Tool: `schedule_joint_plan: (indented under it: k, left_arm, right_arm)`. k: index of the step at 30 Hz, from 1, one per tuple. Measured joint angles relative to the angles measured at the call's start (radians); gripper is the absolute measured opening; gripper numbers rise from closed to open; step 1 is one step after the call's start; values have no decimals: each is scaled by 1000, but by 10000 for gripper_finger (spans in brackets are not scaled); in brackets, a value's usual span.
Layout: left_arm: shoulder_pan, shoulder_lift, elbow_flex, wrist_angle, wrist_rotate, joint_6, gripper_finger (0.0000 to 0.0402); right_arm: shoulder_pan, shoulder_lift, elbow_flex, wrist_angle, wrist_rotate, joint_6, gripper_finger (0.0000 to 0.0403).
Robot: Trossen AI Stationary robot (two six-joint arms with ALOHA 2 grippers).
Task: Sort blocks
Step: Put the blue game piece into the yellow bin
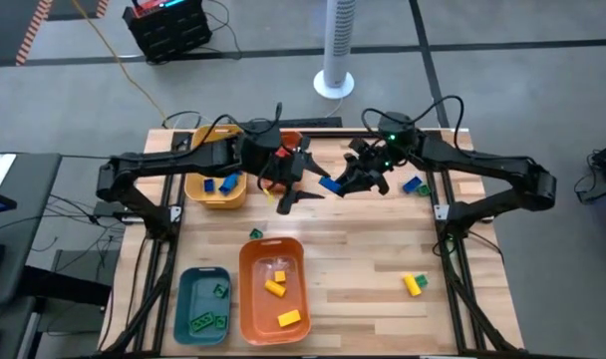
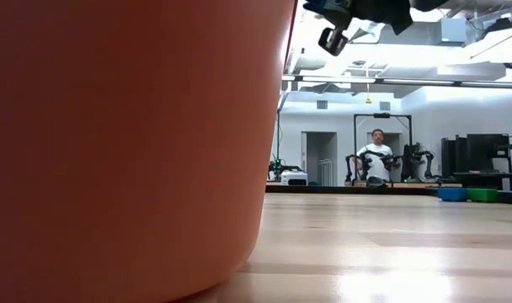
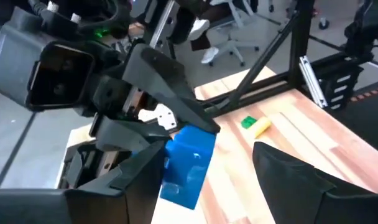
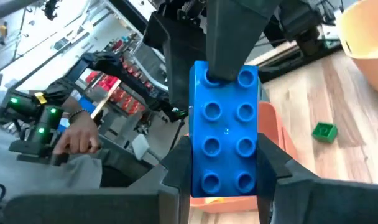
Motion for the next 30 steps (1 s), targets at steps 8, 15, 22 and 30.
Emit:
schedule_joint_plan:
  k: [8,15,22,30]
  left_arm:
    - [0,1,1,-4,-3,-1,215]
    - [0,1,1,-6,-2,15,212]
    - [0,1,0,5,-43,26,212]
    - [-1,18,0,34,-31,68,210]
  right_arm:
    - [0,10,32,-7,-20,2,111]
    - [29,14,33,7,-13,17,111]
    - [35,14,33,9,-7,47,111]
    - [27,34,33,17,-5,104,113]
